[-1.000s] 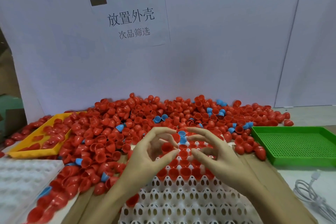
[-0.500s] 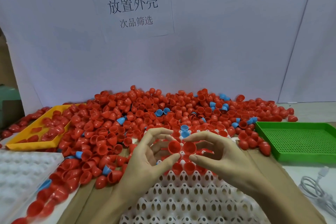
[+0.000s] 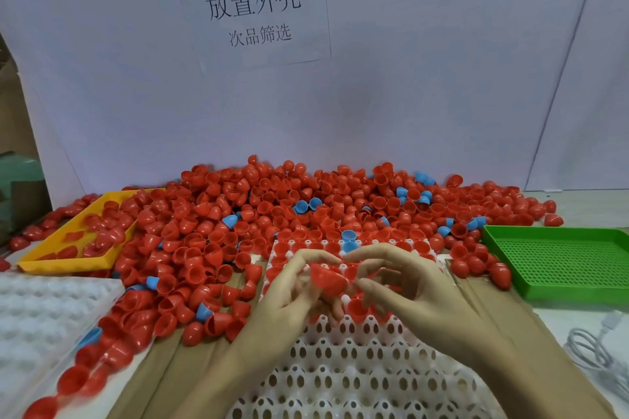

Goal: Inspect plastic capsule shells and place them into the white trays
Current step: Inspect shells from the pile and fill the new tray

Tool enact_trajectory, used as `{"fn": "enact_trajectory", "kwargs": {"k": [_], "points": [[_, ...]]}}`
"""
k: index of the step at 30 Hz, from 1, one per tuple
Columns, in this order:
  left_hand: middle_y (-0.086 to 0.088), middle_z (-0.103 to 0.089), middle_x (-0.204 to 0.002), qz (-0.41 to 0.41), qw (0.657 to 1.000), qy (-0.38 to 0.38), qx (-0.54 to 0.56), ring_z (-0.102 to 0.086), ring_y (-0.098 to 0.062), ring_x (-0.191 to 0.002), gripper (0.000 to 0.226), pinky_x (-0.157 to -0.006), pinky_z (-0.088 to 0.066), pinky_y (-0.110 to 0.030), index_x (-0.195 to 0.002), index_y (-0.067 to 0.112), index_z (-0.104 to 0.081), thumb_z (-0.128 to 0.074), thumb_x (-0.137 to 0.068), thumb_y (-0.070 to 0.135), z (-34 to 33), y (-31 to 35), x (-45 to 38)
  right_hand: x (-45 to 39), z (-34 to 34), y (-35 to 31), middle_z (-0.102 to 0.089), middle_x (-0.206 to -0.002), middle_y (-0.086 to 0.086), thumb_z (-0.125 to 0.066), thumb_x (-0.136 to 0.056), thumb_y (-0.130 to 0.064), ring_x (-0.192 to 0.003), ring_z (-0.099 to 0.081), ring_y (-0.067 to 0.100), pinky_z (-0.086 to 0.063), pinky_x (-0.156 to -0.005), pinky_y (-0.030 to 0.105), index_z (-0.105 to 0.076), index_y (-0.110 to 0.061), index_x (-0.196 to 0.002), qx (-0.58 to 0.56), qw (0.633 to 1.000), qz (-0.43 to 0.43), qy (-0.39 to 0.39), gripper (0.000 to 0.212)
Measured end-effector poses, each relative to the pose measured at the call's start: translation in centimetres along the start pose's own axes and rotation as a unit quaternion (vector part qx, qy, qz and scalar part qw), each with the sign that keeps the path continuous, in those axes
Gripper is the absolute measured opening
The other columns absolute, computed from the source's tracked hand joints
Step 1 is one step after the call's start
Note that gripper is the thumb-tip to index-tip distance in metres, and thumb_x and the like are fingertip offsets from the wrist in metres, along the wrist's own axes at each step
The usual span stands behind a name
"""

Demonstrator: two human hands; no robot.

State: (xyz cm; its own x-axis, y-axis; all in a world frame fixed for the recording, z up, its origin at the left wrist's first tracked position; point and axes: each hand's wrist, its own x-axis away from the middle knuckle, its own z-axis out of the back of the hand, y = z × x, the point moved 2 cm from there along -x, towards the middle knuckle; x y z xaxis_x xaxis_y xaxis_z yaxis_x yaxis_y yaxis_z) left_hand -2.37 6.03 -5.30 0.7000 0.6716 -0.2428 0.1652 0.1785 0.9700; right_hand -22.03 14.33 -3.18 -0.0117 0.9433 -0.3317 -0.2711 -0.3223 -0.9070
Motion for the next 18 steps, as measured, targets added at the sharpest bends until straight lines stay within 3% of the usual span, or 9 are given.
{"fn": "enact_trajectory", "kwargs": {"k": [2,5,8,10,13,16,18], "points": [[-0.016,-0.071,-0.102,0.028,0.999,-0.014,0.04,-0.064,-0.025,-0.08,0.038,-0.079,-0.054,-0.034,-0.135,0.026,-0.058,-0.053,-0.105,0.049,-0.3,-0.2,0.0,-0.1,-0.3,0.3,-0.071,-0.094,-0.004,-0.076,-0.097,-0.019,-0.081,-0.069,0.016,-0.061,-0.074,0.041,-0.077,-0.034,-0.115,0.061,0.998,0.005,0.011,0.024],[-0.014,-0.065,-0.09,0.063,0.996,-0.018,0.067,-0.059,-0.02,-0.069,0.044,-0.069,-0.049,-0.032,-0.136,0.031,-0.057,-0.052,-0.102,0.058,-0.9,-0.6,0.0,0.0,-0.7,0.8,-0.066,-0.093,-0.012,-0.078,-0.093,-0.032,-0.079,-0.062,0.015,-0.056,-0.073,0.035,-0.078,-0.038,-0.101,0.12,0.993,0.011,0.017,0.009],[-0.023,-0.066,-0.086,0.083,0.994,0.004,0.074,-0.061,-0.025,-0.063,0.022,-0.058,-0.05,-0.028,-0.126,0.034,-0.061,-0.047,-0.111,0.041,-1.3,-0.6,-0.1,0.1,-1.0,1.0,-0.064,-0.097,-0.013,-0.073,-0.097,-0.038,-0.084,-0.061,0.016,-0.054,-0.073,0.029,-0.074,-0.036,-0.097,0.135,0.99,0.024,0.02,0.002],[-0.023,-0.069,-0.091,0.058,0.996,0.072,0.017,-0.068,-0.031,-0.065,0.017,-0.055,-0.052,-0.029,-0.123,0.037,-0.059,-0.047,-0.111,0.031,-1.1,-0.4,-0.1,0.1,-1.1,1.0,-0.063,-0.103,-0.011,-0.07,-0.099,-0.037,-0.089,-0.063,0.019,-0.057,-0.075,0.032,-0.072,-0.035,-0.097,0.129,0.991,0.024,0.03,0.004],[-0.005,-0.071,-0.1,-0.036,0.982,0.162,-0.094,-0.076,-0.027,-0.075,0.024,-0.065,-0.061,-0.032,-0.129,0.04,-0.055,-0.052,-0.109,0.028,-0.2,0.5,0.0,0.0,-1.1,1.2,-0.061,-0.108,-0.014,-0.065,-0.1,-0.034,-0.096,-0.065,0.018,-0.058,-0.076,0.028,-0.069,-0.037,-0.098,0.188,0.98,0.033,0.051,0.005],[0.013,-0.07,-0.113,-0.071,0.971,0.127,-0.191,-0.077,-0.018,-0.09,0.021,-0.082,-0.062,-0.031,-0.123,0.039,-0.063,-0.06,-0.102,0.04,-0.3,1.1,0.1,0.0,-1.3,1.2,-0.059,-0.107,-0.019,-0.063,-0.101,-0.032,-0.099,-0.066,0.012,-0.057,-0.078,0.024,-0.066,-0.036,-0.102,0.252,0.965,0.059,0.042,0.006],[0.018,-0.069,-0.114,-0.053,0.969,0.138,-0.2,-0.077,-0.014,-0.091,0.018,-0.083,-0.064,-0.034,-0.112,0.035,-0.066,-0.067,-0.096,0.045,-0.5,0.9,0.2,-0.1,-1.8,1.2,-0.062,-0.105,-0.017,-0.067,-0.1,-0.029,-0.098,-0.067,0.013,-0.056,-0.077,0.022,-0.068,-0.033,-0.103,0.24,0.967,0.077,0.028,0.005]]}}
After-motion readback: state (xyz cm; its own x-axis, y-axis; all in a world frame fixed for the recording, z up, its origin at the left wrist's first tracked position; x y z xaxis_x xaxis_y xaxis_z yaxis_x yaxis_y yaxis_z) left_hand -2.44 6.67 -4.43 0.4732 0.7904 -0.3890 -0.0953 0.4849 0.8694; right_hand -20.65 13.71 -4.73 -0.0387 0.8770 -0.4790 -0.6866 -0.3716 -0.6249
